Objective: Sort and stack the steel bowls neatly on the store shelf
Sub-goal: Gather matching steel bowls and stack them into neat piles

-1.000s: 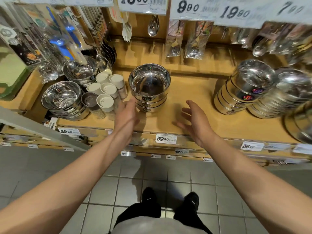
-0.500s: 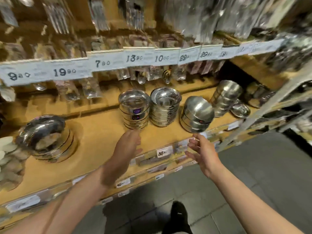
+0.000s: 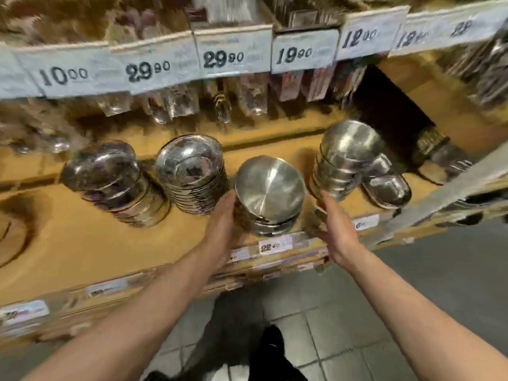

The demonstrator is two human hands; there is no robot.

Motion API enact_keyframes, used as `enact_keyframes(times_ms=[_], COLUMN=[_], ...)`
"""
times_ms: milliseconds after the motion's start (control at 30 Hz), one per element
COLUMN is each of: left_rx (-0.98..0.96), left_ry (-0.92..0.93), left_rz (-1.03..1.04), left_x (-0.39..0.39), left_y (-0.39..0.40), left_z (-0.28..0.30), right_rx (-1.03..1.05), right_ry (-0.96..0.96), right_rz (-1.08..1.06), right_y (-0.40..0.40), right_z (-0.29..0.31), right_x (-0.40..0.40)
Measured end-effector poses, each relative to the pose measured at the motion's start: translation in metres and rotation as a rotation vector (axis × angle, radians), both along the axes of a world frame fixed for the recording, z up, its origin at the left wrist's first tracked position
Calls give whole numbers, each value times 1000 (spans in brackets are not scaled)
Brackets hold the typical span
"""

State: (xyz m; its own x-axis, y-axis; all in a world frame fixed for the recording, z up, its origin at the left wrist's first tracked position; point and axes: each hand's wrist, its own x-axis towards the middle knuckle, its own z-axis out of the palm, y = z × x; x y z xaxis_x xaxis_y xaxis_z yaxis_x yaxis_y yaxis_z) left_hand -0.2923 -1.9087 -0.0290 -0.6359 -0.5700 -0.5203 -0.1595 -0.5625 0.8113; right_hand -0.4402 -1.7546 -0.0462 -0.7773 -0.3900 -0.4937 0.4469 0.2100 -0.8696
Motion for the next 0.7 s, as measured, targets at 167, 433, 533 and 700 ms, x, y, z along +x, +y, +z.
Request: enact_keyframes(times_ms=[167,433,533,700], left_rx=[-96,-275,-282,-318], left_ry=[-44,-130,-195,-278], left_rz=[106,242,258,267], left_x=[-15,-24,-28,-27], left_y=[10,12,15,14], left_z=[0,-5,-5,-3], right_rx=[-81,-114,-119,-137], right_ry=[50,158,179,145], right_rz=[260,284,285,271], right_y=[-23,-25,-26,-29], right_z=[-4,-8,-7,2], right_x=[-17,-16,-15,-17])
